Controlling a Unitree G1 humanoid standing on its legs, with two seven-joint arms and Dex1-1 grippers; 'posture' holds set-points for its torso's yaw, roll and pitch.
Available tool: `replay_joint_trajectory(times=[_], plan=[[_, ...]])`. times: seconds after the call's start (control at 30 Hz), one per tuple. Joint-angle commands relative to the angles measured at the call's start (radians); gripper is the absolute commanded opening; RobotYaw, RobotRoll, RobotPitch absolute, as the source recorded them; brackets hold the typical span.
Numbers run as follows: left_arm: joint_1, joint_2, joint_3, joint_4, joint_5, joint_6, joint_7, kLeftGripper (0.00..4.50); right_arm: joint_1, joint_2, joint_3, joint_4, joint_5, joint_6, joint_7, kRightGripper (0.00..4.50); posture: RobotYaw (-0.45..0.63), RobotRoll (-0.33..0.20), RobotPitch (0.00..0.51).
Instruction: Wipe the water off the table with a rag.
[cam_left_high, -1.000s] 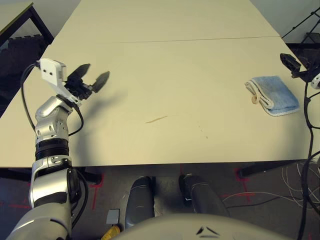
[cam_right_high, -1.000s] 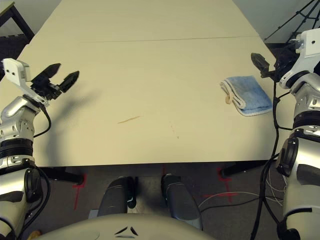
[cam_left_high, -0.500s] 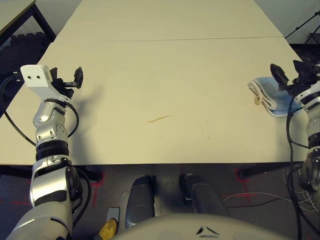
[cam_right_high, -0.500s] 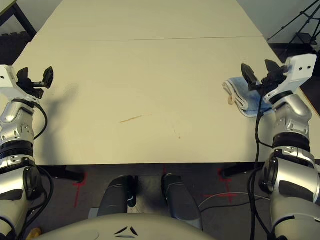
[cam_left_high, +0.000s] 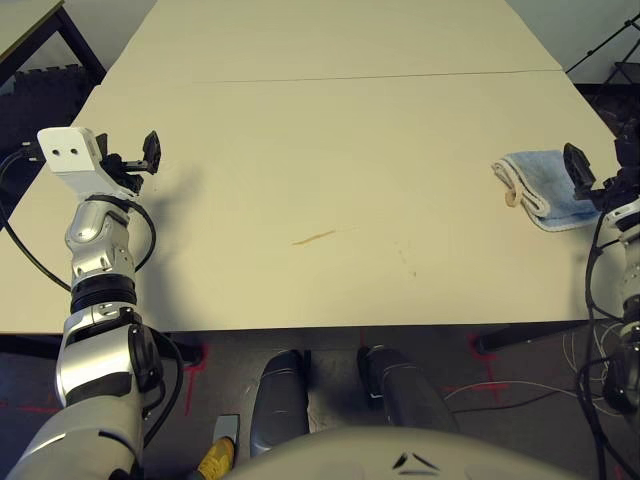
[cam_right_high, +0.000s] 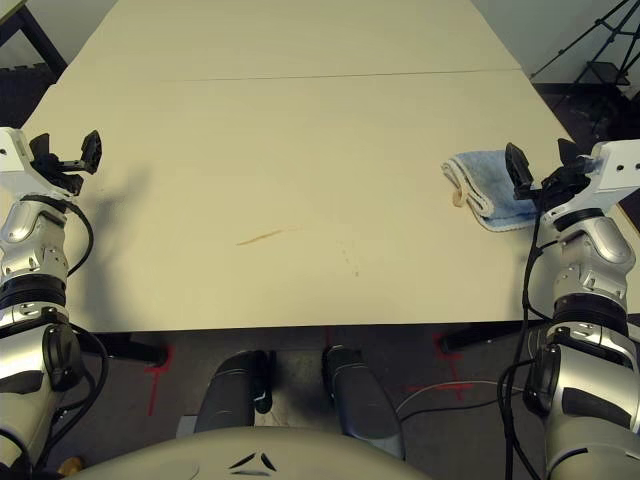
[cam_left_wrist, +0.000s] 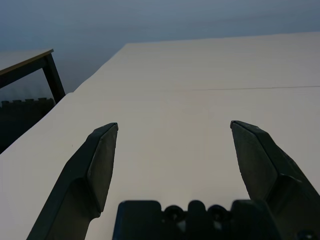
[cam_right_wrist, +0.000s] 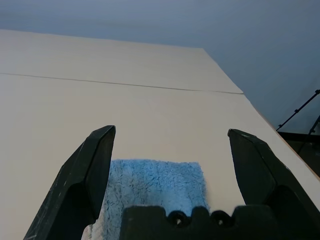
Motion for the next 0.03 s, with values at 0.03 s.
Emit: replay_joint_trajectory(times=[0.03], plan=[[-0.01, 0.002, -0.015, 0.028, 0.017, -0.012, -0.001, 4.5, 0.011, 0.005, -0.028, -0.028, 0.027, 0.018, -0.014, 4.48, -0.16, 0.0, 0.162]])
